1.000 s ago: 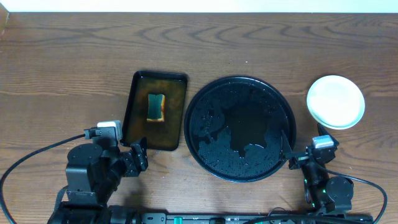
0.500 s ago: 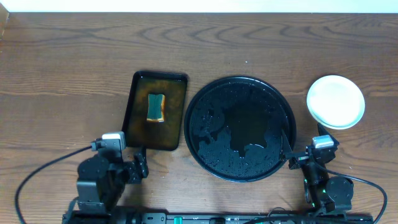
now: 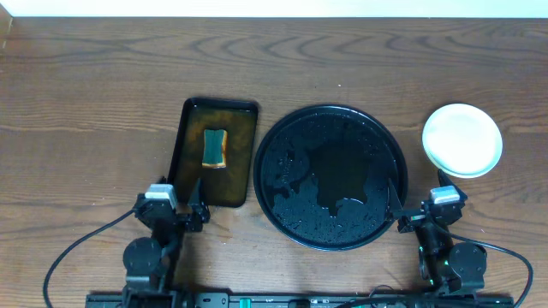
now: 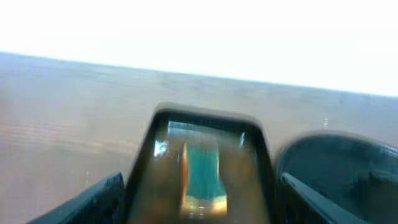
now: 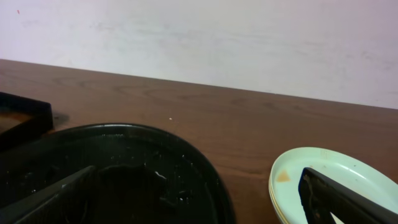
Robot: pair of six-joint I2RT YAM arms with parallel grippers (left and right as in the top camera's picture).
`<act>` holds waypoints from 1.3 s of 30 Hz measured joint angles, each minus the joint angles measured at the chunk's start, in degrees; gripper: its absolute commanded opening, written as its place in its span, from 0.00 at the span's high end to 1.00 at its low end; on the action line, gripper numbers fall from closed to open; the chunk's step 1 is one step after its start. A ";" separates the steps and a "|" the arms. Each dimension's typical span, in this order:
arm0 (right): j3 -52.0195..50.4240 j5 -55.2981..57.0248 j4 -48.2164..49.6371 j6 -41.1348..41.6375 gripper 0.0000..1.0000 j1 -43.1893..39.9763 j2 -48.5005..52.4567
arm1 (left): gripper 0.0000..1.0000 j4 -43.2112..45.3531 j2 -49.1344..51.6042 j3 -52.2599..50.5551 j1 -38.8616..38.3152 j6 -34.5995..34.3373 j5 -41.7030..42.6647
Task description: Clean dirty plates on tray and stack at the side
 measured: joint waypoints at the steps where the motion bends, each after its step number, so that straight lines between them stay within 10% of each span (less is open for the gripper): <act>1: 0.00 0.02 0.00 0.00 0.01 0.00 0.00 | 0.23 4.37 -0.22 -1.33 0.02 0.76 -0.04; 39: 0.00 0.02 -0.02 -0.20 0.01 0.00 0.00 | 0.23 5.49 -0.31 -3.23 2.36 6.71 -3.21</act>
